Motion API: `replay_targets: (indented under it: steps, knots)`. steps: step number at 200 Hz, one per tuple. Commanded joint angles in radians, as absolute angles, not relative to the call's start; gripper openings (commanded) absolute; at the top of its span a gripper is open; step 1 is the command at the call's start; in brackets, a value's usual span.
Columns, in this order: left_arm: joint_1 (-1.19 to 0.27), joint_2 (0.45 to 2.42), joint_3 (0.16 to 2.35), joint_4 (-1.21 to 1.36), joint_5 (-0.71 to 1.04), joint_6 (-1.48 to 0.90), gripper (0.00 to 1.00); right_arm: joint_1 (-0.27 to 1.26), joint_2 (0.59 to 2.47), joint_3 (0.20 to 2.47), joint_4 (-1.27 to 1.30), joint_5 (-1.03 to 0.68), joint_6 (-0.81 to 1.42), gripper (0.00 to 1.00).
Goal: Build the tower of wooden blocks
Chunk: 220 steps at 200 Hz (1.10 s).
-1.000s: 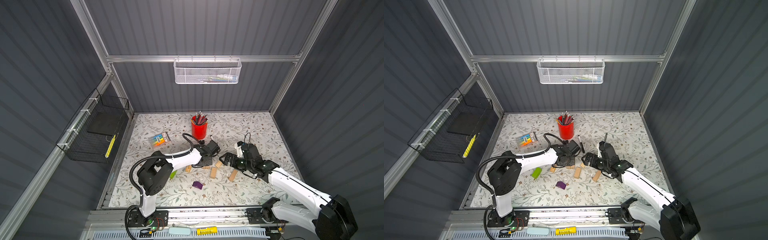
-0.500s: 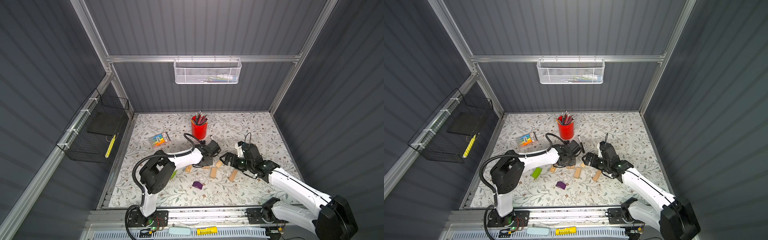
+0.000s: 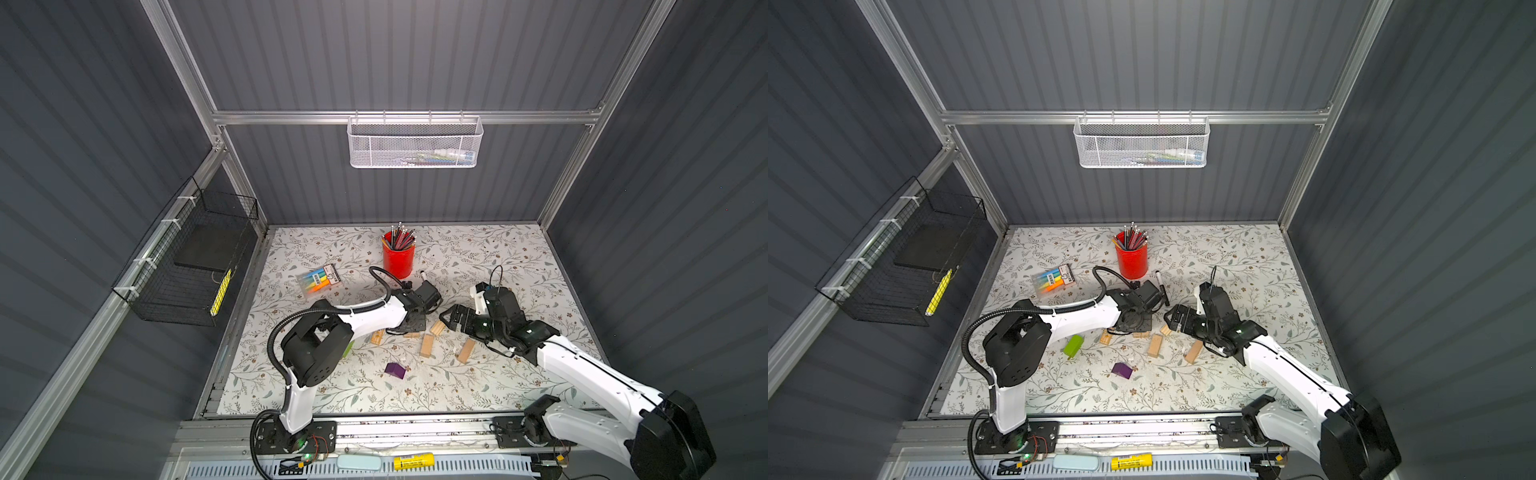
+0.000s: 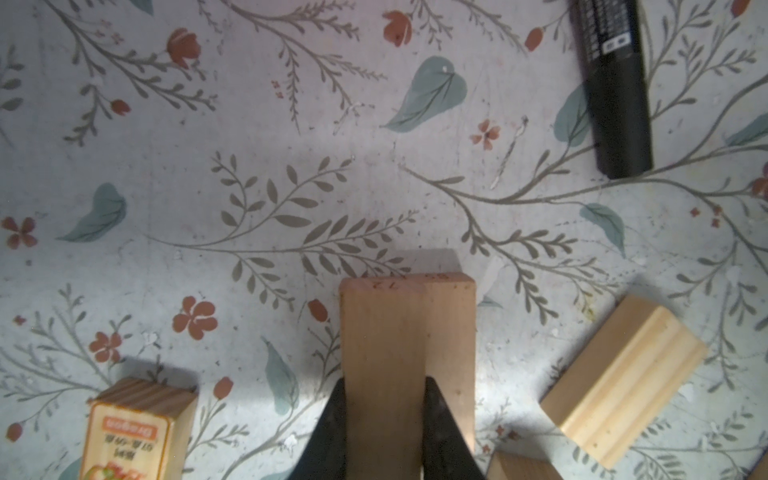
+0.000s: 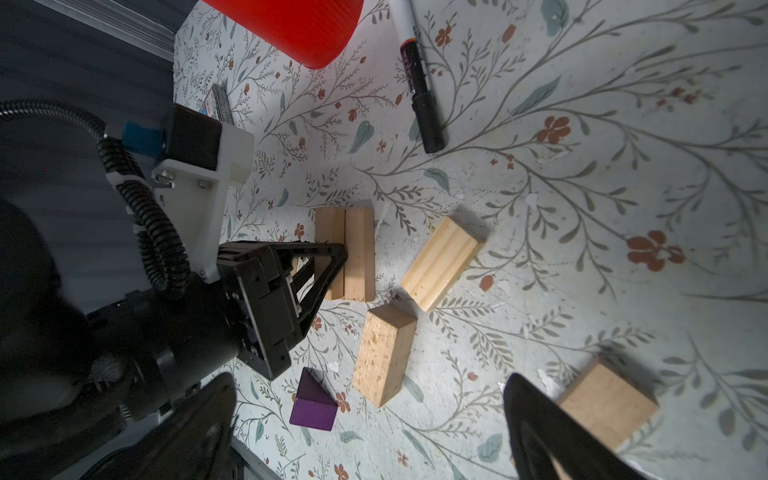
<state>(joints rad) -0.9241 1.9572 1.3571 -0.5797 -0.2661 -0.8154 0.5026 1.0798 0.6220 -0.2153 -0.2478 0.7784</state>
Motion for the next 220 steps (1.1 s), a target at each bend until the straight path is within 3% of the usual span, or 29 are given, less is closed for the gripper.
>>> replay_targets:
  steps: [1,220]
  knots:
    - [-0.931,1.981,1.386,-0.601,-0.278,-0.800,0.09,0.499,1.066,0.609,-0.209,-0.257,0.782,0.99]
    - [-0.930,1.942,1.371,-0.616,-0.266,-0.811,0.32,0.495,1.054,0.607,-0.209,-0.260,0.787,0.99]
